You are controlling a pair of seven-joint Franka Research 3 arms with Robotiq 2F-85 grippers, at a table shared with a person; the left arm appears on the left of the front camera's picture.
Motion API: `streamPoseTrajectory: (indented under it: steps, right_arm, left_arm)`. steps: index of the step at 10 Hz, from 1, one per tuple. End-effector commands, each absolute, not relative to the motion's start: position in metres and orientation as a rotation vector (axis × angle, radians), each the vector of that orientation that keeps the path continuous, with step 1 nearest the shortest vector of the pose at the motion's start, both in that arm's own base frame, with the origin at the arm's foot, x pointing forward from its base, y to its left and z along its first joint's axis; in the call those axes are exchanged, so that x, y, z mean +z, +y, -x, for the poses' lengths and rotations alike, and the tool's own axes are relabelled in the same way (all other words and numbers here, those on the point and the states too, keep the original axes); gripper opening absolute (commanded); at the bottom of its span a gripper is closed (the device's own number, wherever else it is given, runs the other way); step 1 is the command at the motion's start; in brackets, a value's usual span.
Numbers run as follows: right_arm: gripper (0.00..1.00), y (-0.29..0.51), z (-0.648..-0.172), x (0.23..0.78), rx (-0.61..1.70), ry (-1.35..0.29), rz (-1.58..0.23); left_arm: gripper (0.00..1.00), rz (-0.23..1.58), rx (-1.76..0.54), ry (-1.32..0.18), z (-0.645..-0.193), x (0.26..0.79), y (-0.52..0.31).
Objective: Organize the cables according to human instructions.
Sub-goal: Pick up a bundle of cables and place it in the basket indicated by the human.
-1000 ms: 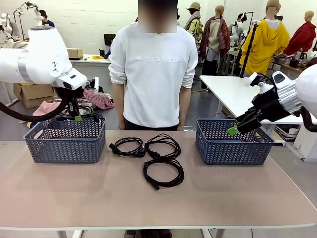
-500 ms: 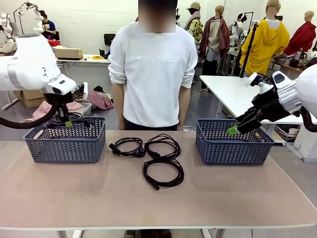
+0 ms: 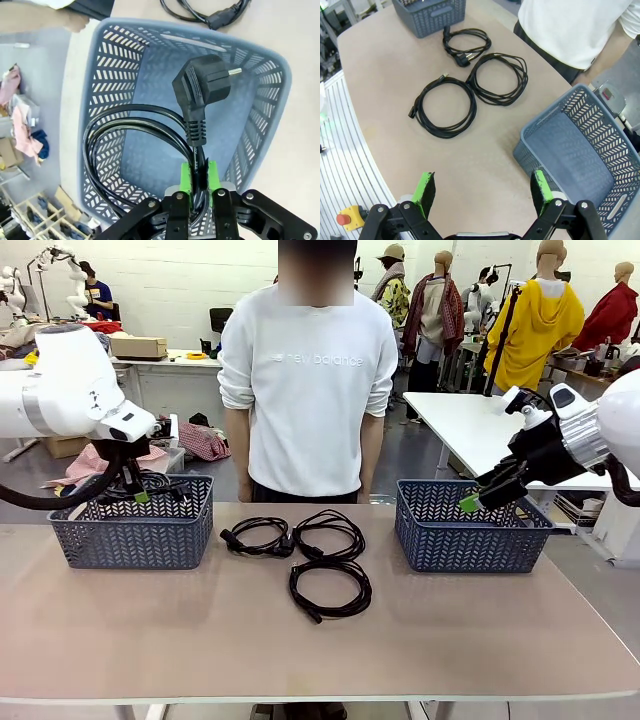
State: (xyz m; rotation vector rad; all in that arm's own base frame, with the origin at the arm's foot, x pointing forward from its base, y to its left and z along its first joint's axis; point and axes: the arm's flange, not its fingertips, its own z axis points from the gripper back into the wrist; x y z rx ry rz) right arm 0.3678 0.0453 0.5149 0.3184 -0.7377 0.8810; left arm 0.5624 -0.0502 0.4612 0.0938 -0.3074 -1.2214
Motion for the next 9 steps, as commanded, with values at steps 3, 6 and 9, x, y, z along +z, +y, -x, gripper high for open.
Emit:
streamPoseTrajectory:
  steps: [3, 6, 9]
  right_arm:
    - [1.00, 0.0449, -0.3695, 0.5142, 0.895, -0.750, -0.335]
    - [1.00, 0.0449, -0.3695, 0.5142, 0.895, -0.750, -0.335]
    - [1.00, 0.0449, -0.3695, 0.5142, 0.895, -0.750, -0.335]
  left_arm:
    - [0.34, -0.093, -1.226, -0.323, -0.5657, 0.4617, -0.0495]
    - [0.64, -0.082, -1.209, -0.318, -0.5656, 0.4651, -0.0496]
    - [0.91, -0.060, -1.215, -0.284, -0.5651, 0.4706, -0.0550]
